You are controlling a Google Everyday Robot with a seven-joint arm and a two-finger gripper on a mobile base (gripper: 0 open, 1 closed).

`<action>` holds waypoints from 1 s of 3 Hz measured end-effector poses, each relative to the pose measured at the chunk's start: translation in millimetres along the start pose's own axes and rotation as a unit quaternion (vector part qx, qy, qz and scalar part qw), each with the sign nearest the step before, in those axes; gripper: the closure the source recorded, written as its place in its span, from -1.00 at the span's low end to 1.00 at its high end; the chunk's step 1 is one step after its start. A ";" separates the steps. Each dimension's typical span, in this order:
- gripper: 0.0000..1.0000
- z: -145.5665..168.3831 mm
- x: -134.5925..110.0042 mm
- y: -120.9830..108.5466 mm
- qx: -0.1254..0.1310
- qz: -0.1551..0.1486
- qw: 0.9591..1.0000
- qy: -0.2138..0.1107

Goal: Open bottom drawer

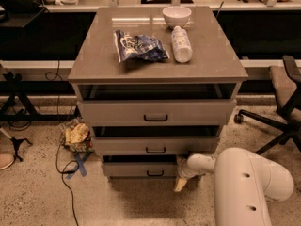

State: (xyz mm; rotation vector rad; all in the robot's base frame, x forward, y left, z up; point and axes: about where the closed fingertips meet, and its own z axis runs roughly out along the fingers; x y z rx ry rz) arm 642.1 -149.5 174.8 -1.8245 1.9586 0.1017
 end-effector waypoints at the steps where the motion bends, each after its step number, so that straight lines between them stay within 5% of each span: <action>1: -0.68 9.1 -6.3 -12.4 0.000 0.007 1.000 0.002; 3: 0.25 0.3 -4.9 -14.9 0.014 0.019 1.000 0.007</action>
Offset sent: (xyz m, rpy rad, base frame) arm 0.0288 0.0132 0.0081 -0.0040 -0.0158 -0.0334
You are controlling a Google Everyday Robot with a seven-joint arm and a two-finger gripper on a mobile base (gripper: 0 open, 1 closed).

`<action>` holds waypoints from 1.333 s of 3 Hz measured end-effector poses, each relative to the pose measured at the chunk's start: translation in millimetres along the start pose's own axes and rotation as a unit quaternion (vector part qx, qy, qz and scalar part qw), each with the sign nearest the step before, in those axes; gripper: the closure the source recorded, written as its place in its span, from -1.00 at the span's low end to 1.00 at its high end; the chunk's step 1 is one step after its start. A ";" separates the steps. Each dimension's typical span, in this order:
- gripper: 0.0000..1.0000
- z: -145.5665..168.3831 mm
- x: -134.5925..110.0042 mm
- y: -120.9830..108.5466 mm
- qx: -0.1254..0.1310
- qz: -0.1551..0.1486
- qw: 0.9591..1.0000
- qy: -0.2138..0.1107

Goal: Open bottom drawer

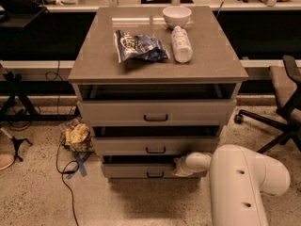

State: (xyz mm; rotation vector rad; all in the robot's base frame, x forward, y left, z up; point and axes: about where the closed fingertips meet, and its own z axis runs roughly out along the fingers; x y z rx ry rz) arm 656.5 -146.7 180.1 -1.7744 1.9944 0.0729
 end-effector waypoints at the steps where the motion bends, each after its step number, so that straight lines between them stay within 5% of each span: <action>1: 0.72 -1.6 14.7 12.4 -0.006 0.018 1.000 0.006; 2: 1.00 -3.7 13.8 11.8 -0.006 0.018 1.000 0.006; 3: 1.00 -3.7 13.8 11.8 -0.006 0.018 1.000 0.006; 4: 0.65 -2.2 13.3 13.9 -0.008 0.018 1.000 0.006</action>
Offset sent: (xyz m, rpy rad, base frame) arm -0.0745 -0.0955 -0.0243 0.0175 0.1087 -0.2404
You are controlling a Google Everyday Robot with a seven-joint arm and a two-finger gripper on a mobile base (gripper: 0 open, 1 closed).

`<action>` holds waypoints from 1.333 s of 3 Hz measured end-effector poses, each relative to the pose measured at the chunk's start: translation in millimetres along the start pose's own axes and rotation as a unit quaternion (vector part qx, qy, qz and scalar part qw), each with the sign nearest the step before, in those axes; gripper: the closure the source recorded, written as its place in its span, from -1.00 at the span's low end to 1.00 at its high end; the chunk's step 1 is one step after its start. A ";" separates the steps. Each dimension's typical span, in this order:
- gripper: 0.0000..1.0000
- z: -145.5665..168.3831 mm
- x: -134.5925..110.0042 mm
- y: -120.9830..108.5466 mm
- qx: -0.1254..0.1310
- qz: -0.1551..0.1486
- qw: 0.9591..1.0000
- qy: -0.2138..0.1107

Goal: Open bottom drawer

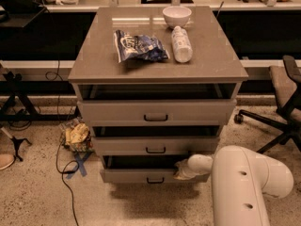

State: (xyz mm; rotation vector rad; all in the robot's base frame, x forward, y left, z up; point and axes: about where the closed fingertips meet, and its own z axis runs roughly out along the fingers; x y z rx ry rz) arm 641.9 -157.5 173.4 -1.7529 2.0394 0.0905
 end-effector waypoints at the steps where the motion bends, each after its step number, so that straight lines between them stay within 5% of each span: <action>1: 0.18 1.5 -0.5 2.0 -0.002 0.000 1.000 0.000; 3: -0.90 5.0 -1.5 6.5 -0.005 0.000 1.000 -0.001; 4: -1.00 5.7 -1.7 7.4 -0.006 0.000 1.000 -0.001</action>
Offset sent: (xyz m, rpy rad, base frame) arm -0.0012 0.0011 -0.0014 0.0008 0.0025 0.0013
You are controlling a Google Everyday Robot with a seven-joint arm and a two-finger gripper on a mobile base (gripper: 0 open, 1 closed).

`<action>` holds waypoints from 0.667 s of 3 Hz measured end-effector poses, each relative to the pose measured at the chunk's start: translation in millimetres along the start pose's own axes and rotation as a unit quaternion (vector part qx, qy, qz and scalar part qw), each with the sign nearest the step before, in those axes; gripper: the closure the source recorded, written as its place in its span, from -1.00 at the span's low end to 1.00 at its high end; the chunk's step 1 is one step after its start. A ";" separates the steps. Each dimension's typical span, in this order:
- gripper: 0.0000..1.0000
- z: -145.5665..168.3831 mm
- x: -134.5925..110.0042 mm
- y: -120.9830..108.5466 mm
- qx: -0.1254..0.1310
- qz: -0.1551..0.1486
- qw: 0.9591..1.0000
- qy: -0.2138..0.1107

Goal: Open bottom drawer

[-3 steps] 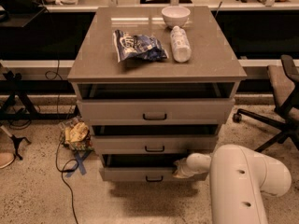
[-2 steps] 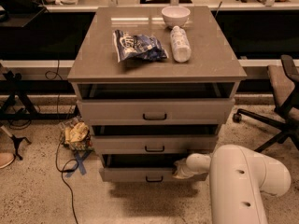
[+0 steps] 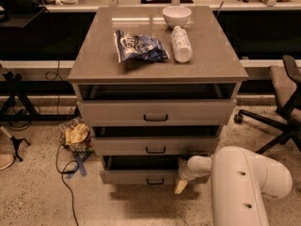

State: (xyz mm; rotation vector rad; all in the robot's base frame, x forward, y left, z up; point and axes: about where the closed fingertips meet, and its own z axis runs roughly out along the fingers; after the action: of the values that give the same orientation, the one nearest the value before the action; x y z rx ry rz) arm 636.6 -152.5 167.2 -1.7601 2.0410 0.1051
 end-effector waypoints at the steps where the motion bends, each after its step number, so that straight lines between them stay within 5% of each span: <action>1: -1.00 2.4 -1.7 3.8 -0.015 -0.009 1.000 0.016; 2: -0.93 3.6 2.3 10.5 -0.045 -0.010 0.998 0.037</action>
Offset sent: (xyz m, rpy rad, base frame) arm -0.0104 -0.0026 -0.0101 -0.1104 0.1541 0.0537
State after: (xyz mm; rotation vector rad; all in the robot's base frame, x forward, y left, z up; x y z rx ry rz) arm 627.4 -151.5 160.7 -1.8646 2.0999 0.1299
